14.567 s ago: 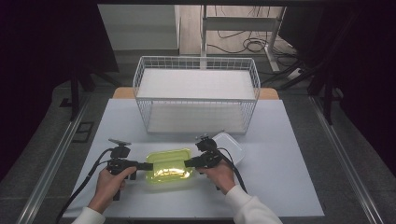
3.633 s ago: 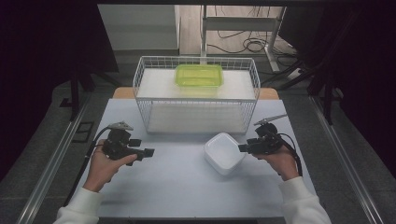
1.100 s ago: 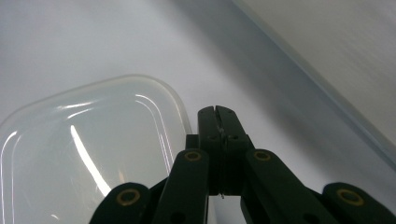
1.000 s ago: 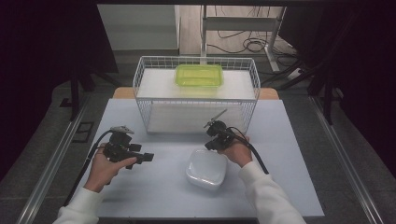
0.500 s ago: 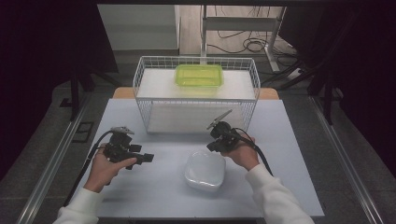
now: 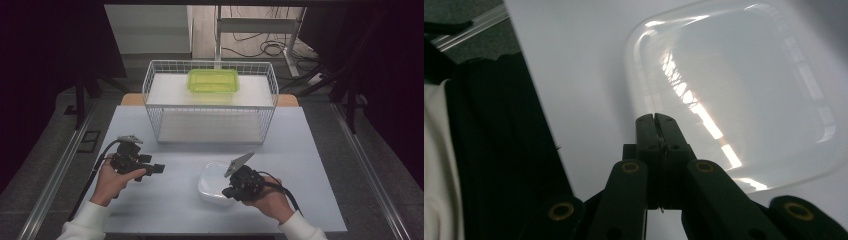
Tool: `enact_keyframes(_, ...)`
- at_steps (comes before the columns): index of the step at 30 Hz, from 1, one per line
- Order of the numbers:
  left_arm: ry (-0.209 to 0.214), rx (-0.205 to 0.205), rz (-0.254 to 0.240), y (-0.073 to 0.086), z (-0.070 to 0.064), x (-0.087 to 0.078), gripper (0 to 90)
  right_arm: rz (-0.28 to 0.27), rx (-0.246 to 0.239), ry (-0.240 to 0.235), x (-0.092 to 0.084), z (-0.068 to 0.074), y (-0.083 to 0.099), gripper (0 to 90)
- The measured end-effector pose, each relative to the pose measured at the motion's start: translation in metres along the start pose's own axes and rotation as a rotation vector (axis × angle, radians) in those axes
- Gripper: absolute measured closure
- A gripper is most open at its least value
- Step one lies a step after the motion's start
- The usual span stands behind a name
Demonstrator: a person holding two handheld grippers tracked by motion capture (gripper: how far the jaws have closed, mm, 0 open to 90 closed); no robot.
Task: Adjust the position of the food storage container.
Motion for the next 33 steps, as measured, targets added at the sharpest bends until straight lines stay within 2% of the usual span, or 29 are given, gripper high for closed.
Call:
enact_keyframes(4,-0.003,-0.001,0.002,0.000,0.000,0.000,25.1,0.036,-0.023,-0.019,0.013,0.012,0.012,88.9)
enact_keyframes(9,-0.006,-0.001,0.008,0.001,-0.001,0.002,25.0,0.074,-0.019,0.006,0.024,0.008,0.021,88.9)
enact_keyframes(13,-0.009,0.000,0.014,0.001,0.000,0.003,25.0,0.071,-0.012,0.005,0.026,0.003,0.023,88.9)
enact_keyframes(25,-0.009,-0.002,0.022,0.002,-0.001,0.005,24.9,0.064,-0.003,0.041,0.027,-0.010,0.020,89.0)
enact_keyframes(33,-0.011,-0.003,0.021,0.002,-0.001,0.005,24.9,0.056,0.000,0.040,0.028,-0.015,0.018,89.0)
Point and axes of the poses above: each handheld gripper's, and its own axes: x roughly forward along the jaws, y roughly out of its underside, z roughly to its left, the point moved 1 cm from there along x, roughly forward along the jaws, and after that the axes turned 1 degree about x, right-handed, at the moved point
